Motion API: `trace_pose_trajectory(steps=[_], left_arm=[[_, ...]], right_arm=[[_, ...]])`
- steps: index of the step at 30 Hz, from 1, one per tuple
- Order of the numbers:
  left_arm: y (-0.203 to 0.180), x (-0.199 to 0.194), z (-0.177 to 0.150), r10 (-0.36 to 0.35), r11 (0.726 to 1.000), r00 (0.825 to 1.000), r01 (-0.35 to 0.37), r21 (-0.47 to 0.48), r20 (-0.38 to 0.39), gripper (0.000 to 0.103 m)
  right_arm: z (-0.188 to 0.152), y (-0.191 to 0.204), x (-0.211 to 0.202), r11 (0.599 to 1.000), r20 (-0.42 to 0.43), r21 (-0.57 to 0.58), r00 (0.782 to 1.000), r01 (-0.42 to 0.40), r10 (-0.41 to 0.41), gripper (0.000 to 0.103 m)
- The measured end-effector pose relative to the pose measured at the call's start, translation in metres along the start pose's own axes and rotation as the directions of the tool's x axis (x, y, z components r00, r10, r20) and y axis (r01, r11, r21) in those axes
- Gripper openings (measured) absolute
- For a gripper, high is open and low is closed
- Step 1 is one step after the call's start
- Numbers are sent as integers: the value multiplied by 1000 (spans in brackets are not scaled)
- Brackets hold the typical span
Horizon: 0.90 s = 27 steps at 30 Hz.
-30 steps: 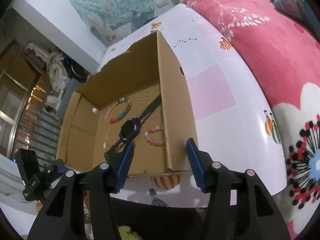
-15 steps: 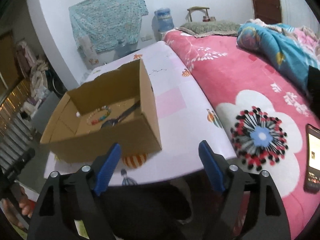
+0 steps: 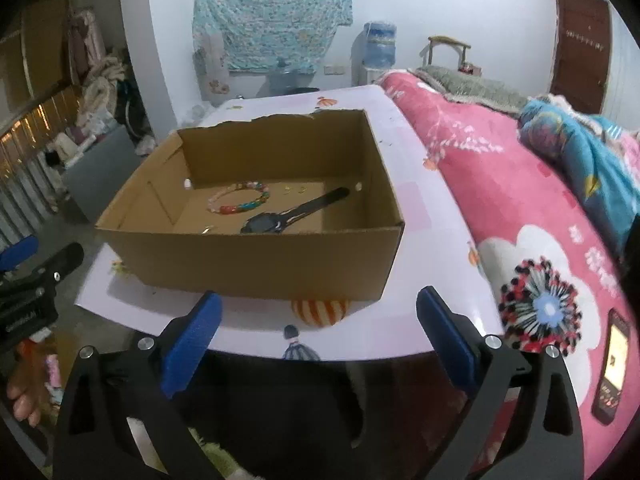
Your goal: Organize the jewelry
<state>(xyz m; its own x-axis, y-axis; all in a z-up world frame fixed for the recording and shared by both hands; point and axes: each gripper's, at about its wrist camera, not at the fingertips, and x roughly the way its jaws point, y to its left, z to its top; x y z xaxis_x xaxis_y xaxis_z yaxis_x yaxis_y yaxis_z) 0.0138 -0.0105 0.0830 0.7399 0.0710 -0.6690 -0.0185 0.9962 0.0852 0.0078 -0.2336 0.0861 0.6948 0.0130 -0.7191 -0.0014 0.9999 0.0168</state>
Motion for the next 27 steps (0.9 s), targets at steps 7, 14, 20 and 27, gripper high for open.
trace_pose_trajectory(steps=[7,14,20,27], left_arm=[[-15,15,0,17,1000,998,-18,-14,-63,95],[-19,19,0,11,999,997,-13,-29,-80,95],[-24,22,-1,5,1000,995,-8,-30,-95,95],[-28,23,-2,-10,1000,995,8,-25,-103,95]], right_arm=[[6,5,18,1000,-66,3,998,-2,2,96],[10,7,28,999,-96,34,995,-10,13,96],[10,8,30,999,-105,40,994,-13,17,96],[9,7,29,999,-110,44,994,-8,13,96]])
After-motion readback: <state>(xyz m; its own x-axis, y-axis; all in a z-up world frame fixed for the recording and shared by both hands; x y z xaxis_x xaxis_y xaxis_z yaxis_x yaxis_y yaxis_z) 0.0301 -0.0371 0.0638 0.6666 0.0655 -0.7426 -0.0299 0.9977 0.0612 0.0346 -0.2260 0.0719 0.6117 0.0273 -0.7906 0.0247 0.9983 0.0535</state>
